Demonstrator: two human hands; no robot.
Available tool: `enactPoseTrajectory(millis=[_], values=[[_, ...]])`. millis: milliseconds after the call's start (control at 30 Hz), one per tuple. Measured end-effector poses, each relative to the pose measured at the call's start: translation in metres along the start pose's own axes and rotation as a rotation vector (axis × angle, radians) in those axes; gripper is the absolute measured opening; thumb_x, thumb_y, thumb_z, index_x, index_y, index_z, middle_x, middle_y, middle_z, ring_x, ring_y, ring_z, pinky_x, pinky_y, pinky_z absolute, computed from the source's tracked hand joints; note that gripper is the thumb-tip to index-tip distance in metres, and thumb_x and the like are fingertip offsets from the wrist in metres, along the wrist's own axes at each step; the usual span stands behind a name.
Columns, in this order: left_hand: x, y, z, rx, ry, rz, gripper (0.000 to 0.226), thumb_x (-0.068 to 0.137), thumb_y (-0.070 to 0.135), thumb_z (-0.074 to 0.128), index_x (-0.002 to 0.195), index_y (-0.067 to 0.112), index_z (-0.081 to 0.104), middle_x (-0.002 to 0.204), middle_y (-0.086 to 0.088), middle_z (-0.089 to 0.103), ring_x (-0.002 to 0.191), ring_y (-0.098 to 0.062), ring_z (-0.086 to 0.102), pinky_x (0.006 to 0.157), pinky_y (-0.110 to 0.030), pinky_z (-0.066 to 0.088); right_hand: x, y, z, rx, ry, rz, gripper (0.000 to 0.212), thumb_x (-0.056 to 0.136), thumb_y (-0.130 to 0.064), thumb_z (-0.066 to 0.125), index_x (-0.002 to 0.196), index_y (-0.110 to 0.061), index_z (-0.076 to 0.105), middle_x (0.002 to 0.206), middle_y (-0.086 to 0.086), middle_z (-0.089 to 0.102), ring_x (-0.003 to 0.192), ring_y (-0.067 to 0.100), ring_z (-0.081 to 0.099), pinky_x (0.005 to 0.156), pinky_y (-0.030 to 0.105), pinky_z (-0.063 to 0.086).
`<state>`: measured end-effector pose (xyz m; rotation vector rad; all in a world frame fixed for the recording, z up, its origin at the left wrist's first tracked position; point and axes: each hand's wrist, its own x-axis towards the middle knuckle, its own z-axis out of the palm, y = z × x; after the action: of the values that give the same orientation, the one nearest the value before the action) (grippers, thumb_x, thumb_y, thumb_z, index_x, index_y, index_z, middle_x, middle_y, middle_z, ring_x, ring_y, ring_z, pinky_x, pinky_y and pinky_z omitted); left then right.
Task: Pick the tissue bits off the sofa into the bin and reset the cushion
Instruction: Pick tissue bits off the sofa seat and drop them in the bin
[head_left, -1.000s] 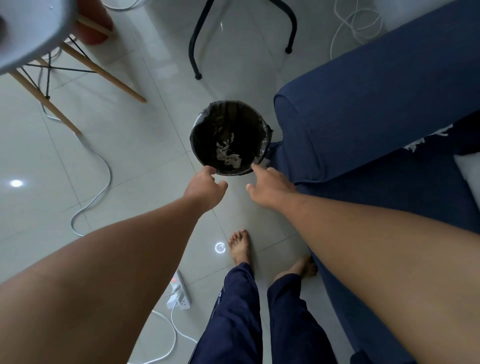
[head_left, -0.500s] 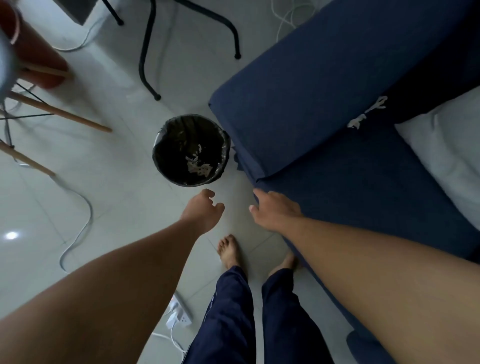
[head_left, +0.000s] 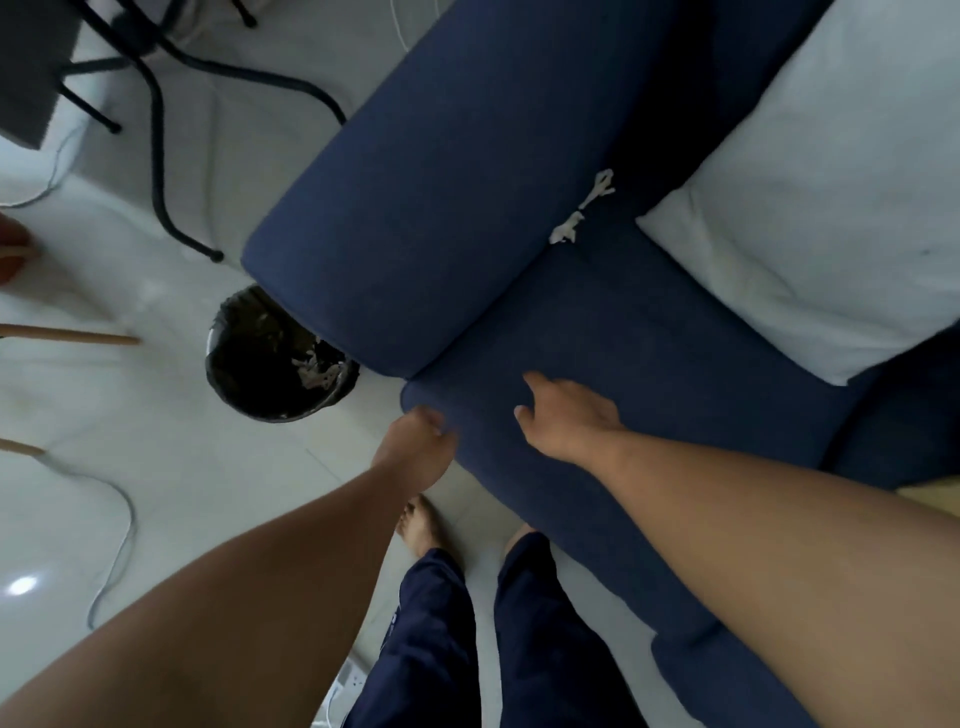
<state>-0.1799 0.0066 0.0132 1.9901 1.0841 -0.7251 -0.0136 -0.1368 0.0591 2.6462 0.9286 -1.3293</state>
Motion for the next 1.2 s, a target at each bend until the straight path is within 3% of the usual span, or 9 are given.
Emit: enactPoseTrajectory(millis=[100,233,433,600,733,867,967,1100,1200], values=[[0.005,0.025,0.010,-0.090,0.012,-0.014,0.013,0.082,0.037,0.053,0.078,0.025,0.051,0.067,0.008,0.058,0.061,-0.013,0.056,0.046,-0.024,0.034,-0.002,0.028,-0.009,0.014,0.018,0.038,0.054,0.103,-0.047,0.040,0.153,-0.028,0.033,0.137,0.006,0.057,0.119,0.031,0.057,0.088,0.044,0.050],[0.017,0.062,0.017,-0.121,0.039,-0.032,0.020,0.087,0.040,0.063,0.103,0.032,0.054,0.082,0.016,0.059,0.071,-0.005,0.055,0.057,-0.022,0.039,-0.002,0.062,-0.023,0.054,0.048,0.071,0.055,0.103,-0.048,0.038,0.154,-0.028,0.032,0.135,0.005,0.058,0.116,0.029,0.058,0.083,0.041,0.051],[0.039,0.116,0.017,-0.166,0.102,-0.031,0.030,0.088,0.038,0.064,0.116,0.026,0.061,0.089,0.015,0.061,0.075,-0.003,0.057,0.058,-0.020,0.040,0.005,0.099,-0.041,0.105,0.127,0.086,0.050,0.103,-0.048,0.038,0.149,-0.028,0.039,0.122,0.003,0.063,0.103,0.026,0.061,0.068,0.037,0.047],[0.060,0.161,0.012,-0.189,0.149,-0.066,0.038,0.089,0.038,0.065,0.123,0.022,0.064,0.105,0.004,0.062,0.085,-0.016,0.058,0.076,-0.025,0.045,0.010,0.121,-0.051,0.113,0.158,0.070,0.050,0.103,-0.049,0.037,0.148,-0.027,0.040,0.121,0.002,0.063,0.102,0.025,0.061,0.068,0.037,0.048],[0.085,0.190,0.005,-0.281,0.149,-0.099,0.029,0.089,0.040,0.064,0.112,0.023,0.064,0.104,0.003,0.062,0.087,-0.017,0.061,0.078,-0.029,0.052,0.015,0.134,-0.053,0.140,0.175,0.073,0.046,0.103,-0.050,0.037,0.143,-0.026,0.044,0.115,0.000,0.064,0.096,0.023,0.060,0.065,0.037,0.047],[0.115,0.222,-0.002,-0.416,0.091,-0.165,0.018,0.091,0.030,0.058,0.083,0.014,0.062,0.095,-0.011,0.068,0.083,-0.024,0.062,0.087,-0.049,0.060,0.023,0.143,-0.052,0.216,0.216,0.084,0.045,0.103,-0.050,0.039,0.141,-0.026,0.046,0.111,0.000,0.064,0.092,0.021,0.058,0.064,0.036,0.045],[0.137,0.246,-0.006,-0.575,0.040,-0.305,0.032,0.095,0.032,0.060,0.112,0.006,0.065,0.104,-0.010,0.069,0.087,-0.020,0.064,0.083,-0.042,0.062,0.030,0.149,-0.053,0.255,0.244,0.104,0.049,0.103,-0.051,0.038,0.147,-0.029,0.041,0.114,-0.001,0.065,0.099,0.022,0.061,0.065,0.035,0.045],[0.159,0.280,-0.009,-0.758,0.066,-0.415,0.038,0.096,0.036,0.065,0.124,0.011,0.060,0.109,-0.005,0.066,0.088,-0.017,0.062,0.053,-0.031,0.053,0.041,0.155,-0.055,0.352,0.238,0.141,0.050,0.102,-0.050,0.038,0.148,-0.030,0.041,0.106,-0.002,0.068,0.099,0.022,0.063,0.072,0.039,0.051],[0.172,0.296,-0.011,-0.869,0.080,-0.443,0.040,0.101,0.034,0.058,0.131,0.008,0.062,0.118,-0.007,0.067,0.102,-0.019,0.065,0.065,-0.029,0.057,0.049,0.160,-0.055,0.443,0.235,0.187,0.048,0.102,-0.050,0.038,0.146,-0.032,0.042,0.092,-0.006,0.068,0.088,0.018,0.063,0.067,0.037,0.050]])
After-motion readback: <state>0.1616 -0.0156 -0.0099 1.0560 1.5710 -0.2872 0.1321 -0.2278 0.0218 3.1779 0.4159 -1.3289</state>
